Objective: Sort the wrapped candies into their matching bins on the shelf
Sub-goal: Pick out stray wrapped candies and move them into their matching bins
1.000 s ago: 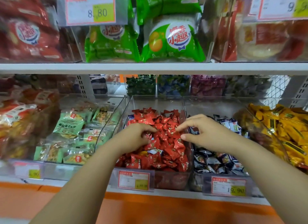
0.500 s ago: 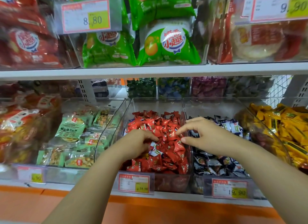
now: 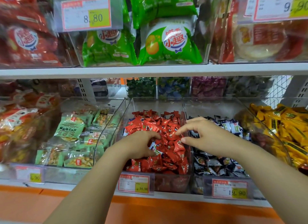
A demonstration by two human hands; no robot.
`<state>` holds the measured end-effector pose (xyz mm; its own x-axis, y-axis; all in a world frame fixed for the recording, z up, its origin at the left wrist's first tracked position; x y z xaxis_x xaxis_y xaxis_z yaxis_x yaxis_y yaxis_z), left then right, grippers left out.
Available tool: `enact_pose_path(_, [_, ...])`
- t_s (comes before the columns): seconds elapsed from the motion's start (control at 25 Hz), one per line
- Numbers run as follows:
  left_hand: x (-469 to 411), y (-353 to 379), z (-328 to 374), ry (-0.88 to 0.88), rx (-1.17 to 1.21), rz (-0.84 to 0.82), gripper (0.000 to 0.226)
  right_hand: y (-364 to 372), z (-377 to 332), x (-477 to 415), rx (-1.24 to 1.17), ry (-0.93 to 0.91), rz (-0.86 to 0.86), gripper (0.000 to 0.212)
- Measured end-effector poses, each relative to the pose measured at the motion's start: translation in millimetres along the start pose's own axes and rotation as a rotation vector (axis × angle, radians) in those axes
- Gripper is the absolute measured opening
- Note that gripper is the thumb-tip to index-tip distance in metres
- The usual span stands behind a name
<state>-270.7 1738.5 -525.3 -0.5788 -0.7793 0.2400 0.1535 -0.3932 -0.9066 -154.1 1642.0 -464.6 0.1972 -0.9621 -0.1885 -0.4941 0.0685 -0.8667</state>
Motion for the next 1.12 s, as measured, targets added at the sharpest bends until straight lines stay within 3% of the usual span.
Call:
enact_pose_path(0.44, [-7.4,5.8,-3.0,-0.022,0.082,-0.085,0.039,2.3,1.4,-0.7,-0.004,-0.021,-0.008,0.023])
enact_pose_path(0.6, [-8.9,10.1,-3.9,-0.026,0.001,-0.109,0.032,2.5,2.6,-1.1,-0.001,-0.021,-0.008,0.022])
enact_pose_path(0.72, [-9.0,10.8,-2.4,-0.010,0.095,-0.155,0.026,3.0,4.6,-0.3,-0.008,-0.013,-0.002,0.023])
enact_pose_path(1.0, [-4.9,6.8,-3.1,0.034,0.229,-0.129,0.025,3.5,6.4,-1.4,-0.008,-0.019,-0.002,0.024])
enact_pose_path(1.12, [-2.8,8.3,1.8,0.056,0.128,-0.101,0.029,3.5,6.4,-1.3,-0.011,-0.018,-0.002,0.024])
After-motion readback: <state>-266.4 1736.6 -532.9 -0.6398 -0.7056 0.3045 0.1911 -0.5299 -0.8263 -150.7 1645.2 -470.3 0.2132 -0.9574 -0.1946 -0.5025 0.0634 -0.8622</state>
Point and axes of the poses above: each hand's wrist, its own x-axis away from the middle knuckle, its own y-axis out of the palm, z = x × y, the point moved 9 cm from there along -x, towards the middle knuckle, and after that the axes turned 13 degrees about -y, right-handed, at the moved point
